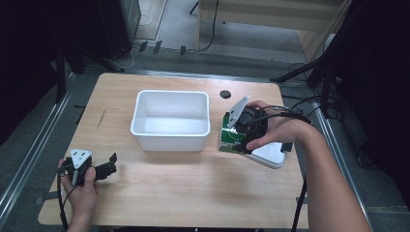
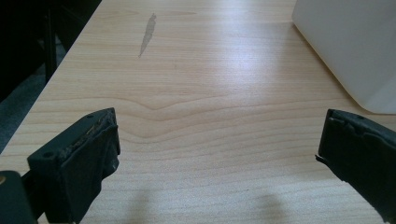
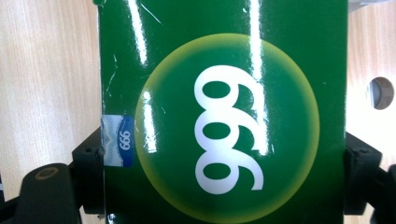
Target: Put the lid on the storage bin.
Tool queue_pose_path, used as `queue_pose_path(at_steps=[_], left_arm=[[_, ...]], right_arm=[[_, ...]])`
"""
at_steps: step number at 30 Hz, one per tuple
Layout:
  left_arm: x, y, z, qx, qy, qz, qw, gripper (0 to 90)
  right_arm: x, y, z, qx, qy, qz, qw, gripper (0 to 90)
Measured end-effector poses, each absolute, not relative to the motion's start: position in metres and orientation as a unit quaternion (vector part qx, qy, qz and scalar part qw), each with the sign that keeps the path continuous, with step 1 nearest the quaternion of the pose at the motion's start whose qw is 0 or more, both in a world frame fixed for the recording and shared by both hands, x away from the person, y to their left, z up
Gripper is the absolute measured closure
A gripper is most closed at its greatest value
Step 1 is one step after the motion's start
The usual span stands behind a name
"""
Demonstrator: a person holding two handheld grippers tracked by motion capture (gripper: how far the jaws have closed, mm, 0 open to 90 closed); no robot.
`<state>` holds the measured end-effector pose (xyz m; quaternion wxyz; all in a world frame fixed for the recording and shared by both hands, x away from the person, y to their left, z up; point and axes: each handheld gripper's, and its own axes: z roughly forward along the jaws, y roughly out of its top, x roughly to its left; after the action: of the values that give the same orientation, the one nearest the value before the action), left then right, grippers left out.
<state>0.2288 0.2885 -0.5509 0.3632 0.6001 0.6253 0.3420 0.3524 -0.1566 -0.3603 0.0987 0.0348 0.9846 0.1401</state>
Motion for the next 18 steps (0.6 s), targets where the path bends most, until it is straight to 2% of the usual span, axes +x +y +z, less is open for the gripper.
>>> queue_pose_path(at_steps=[18], left_arm=[[0.228,0.289,-0.550,0.600,0.625,0.342,0.363,0.0]], right_arm=[[0.374,-0.137,-0.347,0.037,0.983,0.151,0.101,15.9]])
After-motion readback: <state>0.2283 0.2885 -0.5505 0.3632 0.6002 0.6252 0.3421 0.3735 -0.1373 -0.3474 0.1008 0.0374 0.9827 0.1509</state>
